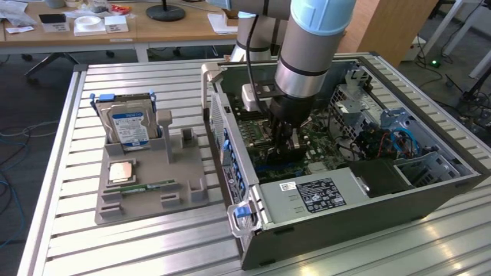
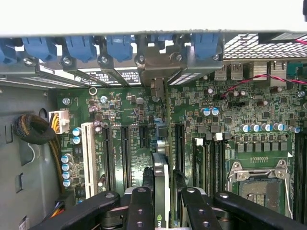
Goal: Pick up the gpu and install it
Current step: 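Insert the gpu into the slot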
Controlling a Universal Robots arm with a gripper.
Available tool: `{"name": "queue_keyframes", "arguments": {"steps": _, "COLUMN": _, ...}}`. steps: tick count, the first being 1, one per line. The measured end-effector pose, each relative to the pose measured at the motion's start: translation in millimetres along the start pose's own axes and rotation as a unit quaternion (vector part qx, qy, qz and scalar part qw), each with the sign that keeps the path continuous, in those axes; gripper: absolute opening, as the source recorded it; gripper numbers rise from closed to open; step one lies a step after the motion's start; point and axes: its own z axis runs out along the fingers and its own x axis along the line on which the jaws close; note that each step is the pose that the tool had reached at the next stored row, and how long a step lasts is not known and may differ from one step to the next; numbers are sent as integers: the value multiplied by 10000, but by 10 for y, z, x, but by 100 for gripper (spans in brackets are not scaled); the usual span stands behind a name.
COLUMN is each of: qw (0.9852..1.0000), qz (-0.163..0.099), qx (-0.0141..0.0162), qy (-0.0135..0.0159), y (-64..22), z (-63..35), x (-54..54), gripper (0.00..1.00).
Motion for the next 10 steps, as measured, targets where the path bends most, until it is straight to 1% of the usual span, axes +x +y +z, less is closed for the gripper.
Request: {"name": "queue_keyframes", "arguments": {"steps": 10, "qw": 10000, "qz": -1, "qx": 0, "qy": -1, "y": -1, "z": 1, "x": 0, "gripper": 27}}
